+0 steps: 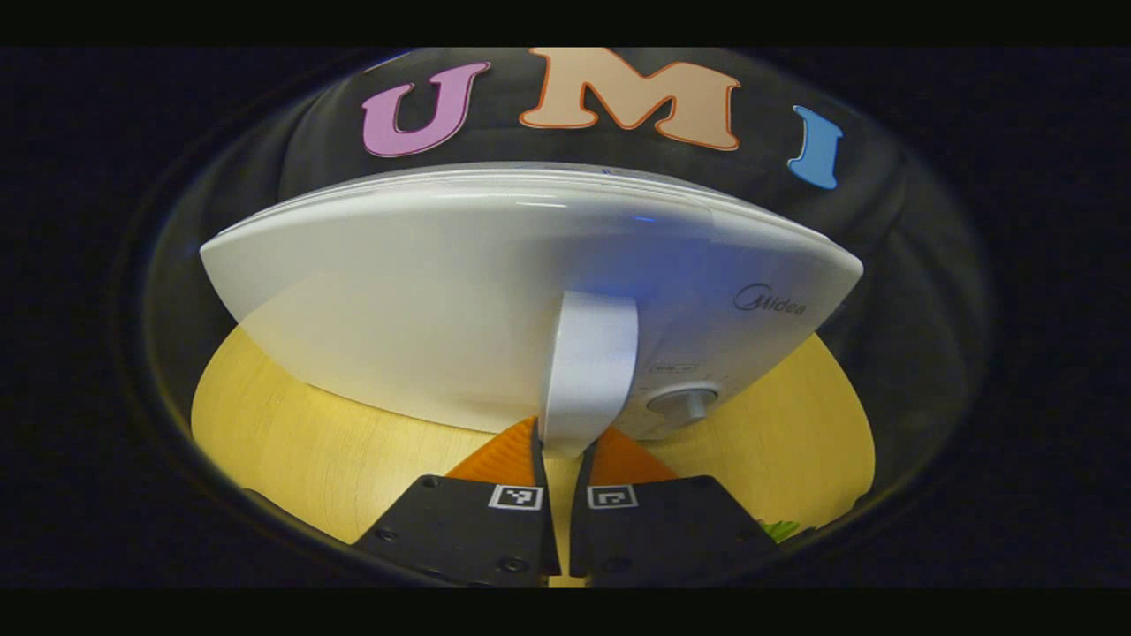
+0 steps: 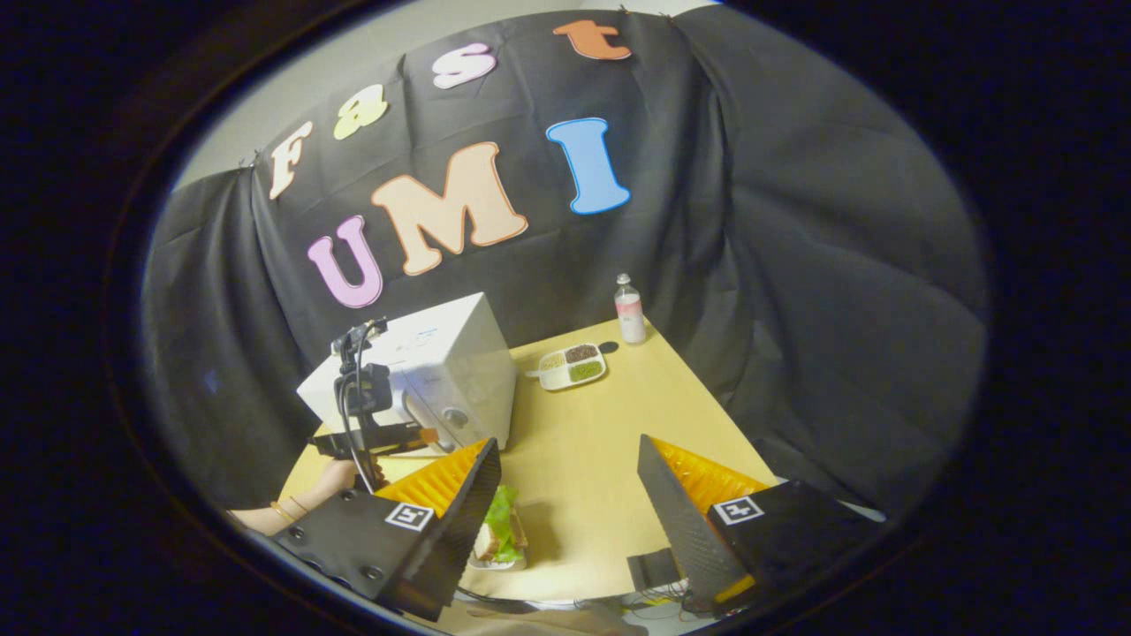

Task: Open the microwave oven with the left hand, put the food in, and close the microwave oven.

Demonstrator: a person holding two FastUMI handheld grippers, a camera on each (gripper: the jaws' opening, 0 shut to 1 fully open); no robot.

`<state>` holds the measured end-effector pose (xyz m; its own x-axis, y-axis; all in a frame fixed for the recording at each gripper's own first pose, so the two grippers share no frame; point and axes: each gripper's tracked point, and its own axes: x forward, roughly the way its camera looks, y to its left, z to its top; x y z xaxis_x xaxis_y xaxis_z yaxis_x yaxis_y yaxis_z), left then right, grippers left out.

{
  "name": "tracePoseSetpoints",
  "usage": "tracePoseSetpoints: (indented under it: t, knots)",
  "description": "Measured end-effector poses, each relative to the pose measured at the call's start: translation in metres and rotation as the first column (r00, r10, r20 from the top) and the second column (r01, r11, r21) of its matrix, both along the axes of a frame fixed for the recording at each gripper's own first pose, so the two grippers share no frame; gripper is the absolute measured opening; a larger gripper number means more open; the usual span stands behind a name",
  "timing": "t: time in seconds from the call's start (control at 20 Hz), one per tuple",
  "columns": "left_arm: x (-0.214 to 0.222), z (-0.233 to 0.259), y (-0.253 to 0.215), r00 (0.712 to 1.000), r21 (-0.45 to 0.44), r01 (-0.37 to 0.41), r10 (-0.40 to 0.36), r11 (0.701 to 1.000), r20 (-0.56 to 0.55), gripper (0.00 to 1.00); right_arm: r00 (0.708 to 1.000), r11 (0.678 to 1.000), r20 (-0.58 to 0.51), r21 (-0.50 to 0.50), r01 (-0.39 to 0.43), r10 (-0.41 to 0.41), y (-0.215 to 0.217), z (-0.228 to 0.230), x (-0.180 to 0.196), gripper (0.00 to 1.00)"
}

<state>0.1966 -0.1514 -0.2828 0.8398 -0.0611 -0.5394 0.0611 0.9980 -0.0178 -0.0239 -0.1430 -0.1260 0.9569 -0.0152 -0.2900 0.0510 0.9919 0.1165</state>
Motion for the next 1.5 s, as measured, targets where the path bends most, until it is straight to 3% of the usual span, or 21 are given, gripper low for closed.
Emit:
tracePoseSetpoints:
  t: [0.25,0.35,0.6,0.65,0.7,0.85,0.9,0.95,1.0,1.05,1.1,1.2,1.25,1.3,1.35,1.4,1.5]
  knots:
    - [-0.023,-0.003,0.008,1.0,-0.02,-0.026,0.026,0.999,0.005,0.02,1.0,1.0,-0.017,-0.027,0.012,-0.013,0.013,-0.006,-0.011,0.92]
    - [-0.048,-0.006,0.017,1.0,-0.011,0.014,-0.014,1.0,0.019,0.02,1.0,0.999,-0.016,-0.027,0.021,-0.022,0.023,-0.006,-0.013,0.92]
    - [-0.09,-0.009,0.035,0.992,0.002,0.126,-0.126,0.992,-0.012,0.14,1.0,0.999,-0.028,-0.034,0.0,-0.001,0.062,-0.013,-0.021,0.92]
    - [-0.097,-0.011,0.039,0.99,-0.004,0.136,-0.136,0.991,-0.028,0.15,1.0,0.999,-0.028,-0.035,-0.001,0.0,0.069,-0.012,-0.024,0.98]
    - [-0.104,-0.01,0.042,0.989,-0.014,0.145,-0.145,0.989,-0.032,0.2,1.0,0.999,-0.028,-0.033,-0.004,0.003,0.077,-0.013,-0.028,0.98]
    - [-0.121,-0.009,0.055,0.99,-0.066,0.133,-0.136,0.989,-0.044,0.21,0.999,1.0,-0.043,-0.024,-0.008,0.007,0.099,-0.021,-0.041,0.98]
    - [-0.127,-0.007,0.061,0.991,-0.08,0.126,-0.129,0.989,-0.043,0.3,0.999,1.0,-0.05,-0.023,-0.008,0.007,0.105,-0.025,-0.045,0.98]
    - [-0.132,-0.005,0.068,0.991,-0.083,0.122,-0.125,0.989,-0.038,0.31,0.999,1.0,-0.053,-0.024,-0.008,0.006,0.111,-0.027,-0.049,0.98]
    - [-0.136,-0.003,0.074,0.992,-0.081,0.123,-0.126,0.989,-0.032,0.39,0.998,1.0,-0.056,-0.025,-0.006,0.005,0.118,-0.029,-0.054,0.98]
    - [-0.142,-0.001,0.081,0.991,-0.08,0.126,-0.129,0.989,-0.03,0.42,0.998,1.0,-0.056,-0.027,-0.005,0.003,0.122,-0.029,-0.058,0.92]
    - [-0.148,0.001,0.089,0.992,-0.079,0.123,-0.126,0.989,-0.032,0.51,0.999,1.0,-0.054,-0.027,0.0,-0.001,0.128,-0.03,-0.063,0.98]
    - [-0.159,0.003,0.101,0.991,-0.099,0.126,-0.13,0.987,-0.034,0.64,0.998,1.0,-0.054,-0.023,0.01,-0.011,0.136,-0.031,-0.072,0.98]
    - [-0.164,0.003,0.108,0.991,-0.1,0.123,-0.127,0.987,-0.035,0.64,0.998,1.0,-0.053,-0.02,0.017,-0.018,0.141,-0.031,-0.077,0.98]
    - [-0.17,0.005,0.118,0.992,-0.092,0.119,-0.122,0.989,-0.03,0.68,0.998,1.0,-0.05,-0.016,0.025,-0.025,0.144,-0.031,-0.083,0.92]
    - [-0.176,0.007,0.127,0.992,-0.086,0.119,-0.121,0.989,-0.024,0.73,0.998,0.999,-0.049,-0.012,0.034,-0.034,0.147,-0.032,-0.089,0.98]
    - [-0.181,0.01,0.135,0.993,-0.078,0.118,-0.12,0.99,-0.015,0.82,0.998,0.999,-0.046,-0.007,0.047,-0.047,0.149,-0.033,-0.094,0.98]
    - [-0.192,0.015,0.153,0.993,-0.064,0.117,-0.117,0.991,0.006,0.89,0.997,0.998,-0.043,0.006,0.07,-0.07,0.154,-0.037,-0.105,0.98]
